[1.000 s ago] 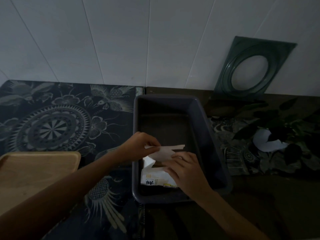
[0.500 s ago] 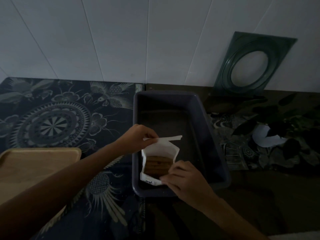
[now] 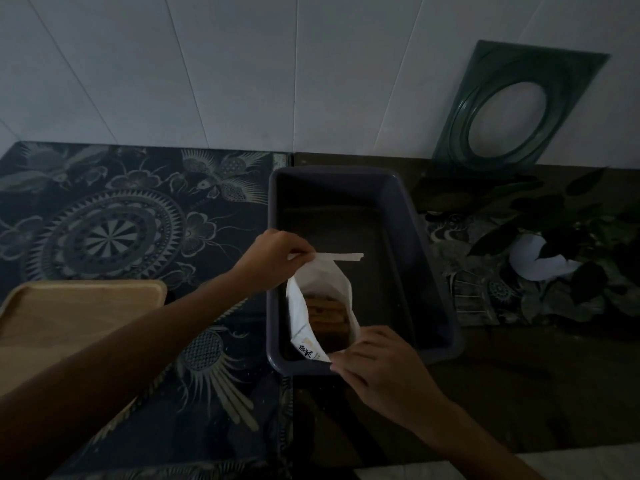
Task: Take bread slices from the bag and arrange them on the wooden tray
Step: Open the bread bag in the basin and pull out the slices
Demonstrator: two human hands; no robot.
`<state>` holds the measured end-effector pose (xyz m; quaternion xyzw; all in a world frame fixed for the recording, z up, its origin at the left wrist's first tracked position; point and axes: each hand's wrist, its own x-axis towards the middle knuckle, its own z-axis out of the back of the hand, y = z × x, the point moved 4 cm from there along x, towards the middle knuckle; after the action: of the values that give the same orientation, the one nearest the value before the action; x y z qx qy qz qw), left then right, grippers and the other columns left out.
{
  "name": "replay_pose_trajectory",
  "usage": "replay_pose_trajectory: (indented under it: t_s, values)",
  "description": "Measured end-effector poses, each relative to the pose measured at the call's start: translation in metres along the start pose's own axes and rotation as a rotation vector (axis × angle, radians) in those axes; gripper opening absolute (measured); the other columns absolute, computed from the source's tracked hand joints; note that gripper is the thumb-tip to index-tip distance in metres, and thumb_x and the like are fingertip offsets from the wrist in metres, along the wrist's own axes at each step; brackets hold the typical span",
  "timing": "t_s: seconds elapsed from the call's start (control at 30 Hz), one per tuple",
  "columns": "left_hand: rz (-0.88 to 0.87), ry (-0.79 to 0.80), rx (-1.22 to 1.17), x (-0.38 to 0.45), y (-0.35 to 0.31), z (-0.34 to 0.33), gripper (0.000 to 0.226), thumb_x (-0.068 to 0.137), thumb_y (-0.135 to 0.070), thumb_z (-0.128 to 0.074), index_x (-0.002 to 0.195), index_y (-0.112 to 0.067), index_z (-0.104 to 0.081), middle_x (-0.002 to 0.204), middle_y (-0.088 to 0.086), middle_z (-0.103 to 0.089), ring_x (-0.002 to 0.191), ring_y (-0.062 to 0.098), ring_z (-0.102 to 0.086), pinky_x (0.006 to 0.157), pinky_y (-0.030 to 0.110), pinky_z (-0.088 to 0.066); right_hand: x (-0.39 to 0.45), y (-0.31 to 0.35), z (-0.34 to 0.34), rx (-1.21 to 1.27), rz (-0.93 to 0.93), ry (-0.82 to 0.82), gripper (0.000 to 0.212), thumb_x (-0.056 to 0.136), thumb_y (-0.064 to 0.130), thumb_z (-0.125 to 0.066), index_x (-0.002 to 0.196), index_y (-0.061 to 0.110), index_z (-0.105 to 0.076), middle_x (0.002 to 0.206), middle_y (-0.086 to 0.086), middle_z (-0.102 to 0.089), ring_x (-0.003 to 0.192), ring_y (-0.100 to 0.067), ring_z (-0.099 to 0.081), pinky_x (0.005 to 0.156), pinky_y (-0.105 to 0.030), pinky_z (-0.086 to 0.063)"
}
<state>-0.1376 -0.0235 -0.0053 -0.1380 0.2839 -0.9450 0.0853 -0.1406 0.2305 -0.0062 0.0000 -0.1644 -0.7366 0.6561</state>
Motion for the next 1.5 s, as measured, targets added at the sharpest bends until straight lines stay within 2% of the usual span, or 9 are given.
replay_pose_trajectory:
  t_s: [0.2,0.37,0.47,0.57,0.73,0.97,1.1,1.4,1.5]
  values:
    - [-0.076,0.054,0.042,-0.005,-0.013,-0.001,0.015,0.091,-0.021,-0.071,0.103,-0.017,-0.079,0.100,-0.002,-0.079,0.090,0.008,-0.072,0.080,0.011,-0.043,0.011,0.000,0.010,0.016,-0.075,-0.024,0.032,0.101,0.041,-0.051,0.095,0.025,-0.078,0.088,0.011,-0.077,0.087,-0.007,-0.064,0.084,-0.032,-0.049]
    - [-0.075,0.059,0.039,-0.007,-0.018,0.001,0.015,0.092,-0.020,-0.071,0.104,-0.017,-0.078,0.102,-0.002,-0.078,0.091,0.007,-0.071,0.077,0.003,-0.038,0.048,-0.004,0.029,0.008,-0.121,-0.033,0.029,0.103,0.031,-0.050,0.108,0.018,-0.076,0.100,0.002,-0.077,0.098,-0.017,-0.066,0.081,-0.039,-0.056]
    - [-0.079,0.064,0.039,-0.007,-0.019,0.003,0.015,0.092,-0.021,-0.070,0.104,-0.016,-0.078,0.102,-0.002,-0.078,0.092,0.007,-0.071,0.078,0.005,-0.040,0.076,-0.013,0.027,0.012,-0.200,0.141,0.035,0.101,0.019,-0.054,0.133,0.027,-0.061,0.121,0.001,-0.069,0.113,-0.019,-0.060,0.090,-0.039,-0.055]
    - [-0.107,0.054,0.037,-0.008,-0.022,0.004,0.015,0.093,-0.020,-0.069,0.103,-0.015,-0.079,0.101,-0.001,-0.079,0.091,0.009,-0.072,0.080,0.013,-0.046,0.099,-0.018,0.009,-0.059,-0.219,0.395,0.039,0.098,0.012,-0.054,0.136,0.023,-0.058,0.131,-0.002,-0.062,0.115,-0.023,-0.060,0.094,-0.040,-0.053]
    - [-0.117,0.050,0.024,-0.010,-0.020,0.007,0.016,0.094,-0.022,-0.068,0.104,-0.017,-0.079,0.101,-0.003,-0.078,0.092,0.009,-0.073,0.082,0.021,-0.055,0.119,-0.011,-0.022,-0.137,-0.218,0.637,0.028,0.098,0.016,-0.059,0.125,0.010,-0.056,0.114,-0.009,-0.063,0.106,-0.025,-0.061,0.088,-0.036,-0.048]
    - [-0.097,0.063,0.006,-0.016,-0.010,0.011,0.016,0.094,-0.024,-0.067,0.105,-0.019,-0.078,0.102,-0.004,-0.077,0.091,0.008,-0.071,0.081,0.023,-0.055,0.106,-0.027,-0.060,-0.079,-0.312,0.886,0.090,0.093,0.051,-0.063,0.158,0.010,-0.016,0.156,-0.019,-0.035,0.138,-0.037,-0.040,0.114,-0.050,-0.036]
    - [-0.093,0.057,-0.011,-0.017,-0.009,0.009,0.016,0.093,-0.024,-0.068,0.104,-0.019,-0.078,0.101,-0.004,-0.078,0.090,0.009,-0.071,0.079,0.016,-0.048,0.103,-0.029,-0.075,-0.063,-0.349,0.852,0.094,0.094,0.055,-0.057,0.160,0.009,-0.010,0.161,-0.020,-0.028,0.143,-0.039,-0.034,0.118,-0.052,-0.031]
    - [-0.104,0.057,-0.048,-0.021,-0.006,0.015,0.016,0.093,-0.019,-0.068,0.105,-0.015,-0.079,0.102,-0.001,-0.078,0.090,0.013,-0.073,0.081,0.031,-0.059,0.099,-0.033,-0.093,0.004,-0.416,0.727,0.084,0.099,0.043,-0.049,0.161,0.016,0.000,0.167,-0.020,-0.008,0.152,-0.040,-0.016,0.124,-0.054,-0.014]
    - [-0.071,0.040,-0.088,-0.024,-0.003,0.017,0.014,0.090,-0.018,-0.073,0.101,-0.015,-0.080,0.099,-0.002,-0.079,0.087,0.008,-0.072,0.080,0.019,-0.055,0.096,-0.033,-0.097,0.011,-0.434,0.703,0.077,0.103,0.036,-0.052,0.161,0.012,-0.008,0.166,-0.018,-0.018,0.150,-0.035,-0.023,0.124,-0.046,-0.017]
